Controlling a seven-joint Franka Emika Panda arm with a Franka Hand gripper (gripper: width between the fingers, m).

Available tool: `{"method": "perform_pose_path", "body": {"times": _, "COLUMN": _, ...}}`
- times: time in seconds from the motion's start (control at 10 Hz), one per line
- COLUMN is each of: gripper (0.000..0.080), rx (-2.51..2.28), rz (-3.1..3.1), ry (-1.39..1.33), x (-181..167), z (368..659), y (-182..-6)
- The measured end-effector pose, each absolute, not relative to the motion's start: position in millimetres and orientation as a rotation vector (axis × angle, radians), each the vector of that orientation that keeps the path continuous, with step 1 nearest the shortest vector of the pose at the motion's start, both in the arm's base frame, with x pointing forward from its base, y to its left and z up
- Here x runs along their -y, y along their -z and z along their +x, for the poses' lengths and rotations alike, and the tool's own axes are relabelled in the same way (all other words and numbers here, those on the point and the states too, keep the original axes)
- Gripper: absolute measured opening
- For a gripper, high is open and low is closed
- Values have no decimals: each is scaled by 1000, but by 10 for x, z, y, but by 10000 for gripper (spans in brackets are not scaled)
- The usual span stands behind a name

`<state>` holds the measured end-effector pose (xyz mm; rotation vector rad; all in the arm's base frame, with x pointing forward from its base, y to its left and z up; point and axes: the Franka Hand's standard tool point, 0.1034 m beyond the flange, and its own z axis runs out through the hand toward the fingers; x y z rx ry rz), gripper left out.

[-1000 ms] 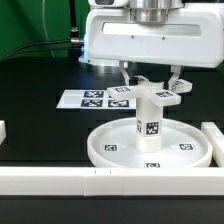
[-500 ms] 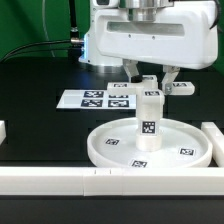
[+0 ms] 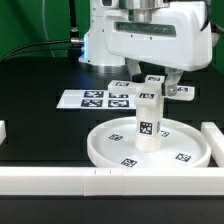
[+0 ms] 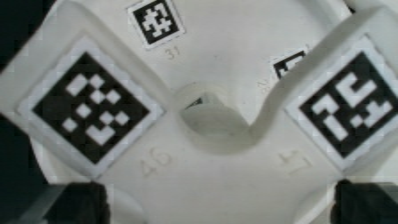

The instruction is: Assemble round table

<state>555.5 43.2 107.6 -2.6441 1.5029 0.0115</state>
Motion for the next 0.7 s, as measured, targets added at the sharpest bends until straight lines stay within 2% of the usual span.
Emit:
{"method": "perform_pose_path", "body": {"times": 0.1, "gripper": 644, "rx": -1494, "rz": -2647, "ry": -24, "x": -462, "z": 5544, "y": -1170}}
{"method": "perform_pose_path", "body": {"times": 0.4, "gripper": 649, "rx": -1481, "rz": -2643, "ry": -57, "x": -521, "z": 5539, "y": -1484}}
{"method": "perform_pose_path", "body": {"times": 0.7, "gripper": 649, "rx": -1469, "rz": -2649, "ry": -51, "x": -524, "z": 5547, "y": -1456}}
